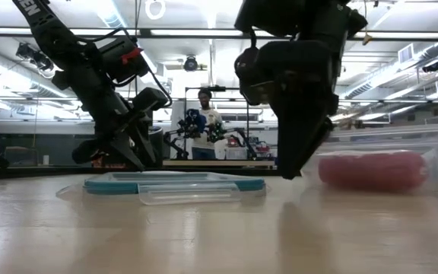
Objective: Roll bandage
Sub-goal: Close the lid of the tupperware
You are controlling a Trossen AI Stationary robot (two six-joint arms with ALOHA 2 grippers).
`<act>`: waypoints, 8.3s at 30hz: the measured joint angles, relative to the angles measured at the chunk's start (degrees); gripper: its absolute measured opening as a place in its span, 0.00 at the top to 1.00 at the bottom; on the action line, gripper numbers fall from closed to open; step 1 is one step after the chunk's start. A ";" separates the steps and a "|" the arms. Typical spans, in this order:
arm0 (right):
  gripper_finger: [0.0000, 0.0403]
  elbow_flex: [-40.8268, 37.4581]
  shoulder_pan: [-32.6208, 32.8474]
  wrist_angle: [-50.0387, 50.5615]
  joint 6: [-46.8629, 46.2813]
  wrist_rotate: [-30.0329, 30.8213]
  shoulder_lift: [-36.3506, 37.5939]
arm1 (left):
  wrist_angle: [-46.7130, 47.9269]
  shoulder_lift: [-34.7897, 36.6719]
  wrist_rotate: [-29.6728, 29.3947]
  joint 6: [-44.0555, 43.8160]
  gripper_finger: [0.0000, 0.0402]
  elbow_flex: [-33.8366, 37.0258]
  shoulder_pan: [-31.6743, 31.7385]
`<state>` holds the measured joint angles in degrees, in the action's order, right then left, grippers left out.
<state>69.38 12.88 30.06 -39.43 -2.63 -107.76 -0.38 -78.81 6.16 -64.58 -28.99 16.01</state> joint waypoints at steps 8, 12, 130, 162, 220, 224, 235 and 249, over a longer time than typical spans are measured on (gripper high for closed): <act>0.75 1.70 -0.74 1.46 -0.65 -2.14 0.65 | 0.15 0.00 2.31 1.35 0.69 0.01 0.00; 0.78 4.78 -0.44 2.88 3.49 -1.92 0.67 | 0.89 0.00 3.13 2.62 0.69 0.02 0.00; 0.81 3.85 0.04 -5.17 26.31 -6.87 -6.72 | -3.05 -1.51 6.33 2.38 0.69 0.00 0.02; 0.84 8.09 -4.14 5.51 22.67 -4.33 -3.07 | -13.75 -1.57 7.41 2.36 1.00 -0.04 -0.52; 0.43 8.24 -30.52 -1.48 28.66 -35.04 3.75 | -33.08 -1.55 23.26 -0.63 1.00 -0.13 -0.44; 0.44 8.24 -29.84 -2.22 30.63 -33.60 3.73 | -33.15 -1.55 23.10 -0.63 1.00 -0.13 -0.44; 0.49 8.24 -27.18 -2.50 34.12 -32.65 3.73 | -34.69 -1.55 20.56 -1.01 1.00 -0.13 -0.44; 0.91 8.24 -26.97 -0.44 23.18 -39.81 3.76 | -34.89 -1.55 28.55 -1.86 1.00 -0.13 -0.74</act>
<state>77.62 -14.09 29.62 -16.25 -42.45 -104.00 -35.27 -80.36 34.71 -66.43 -29.12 15.27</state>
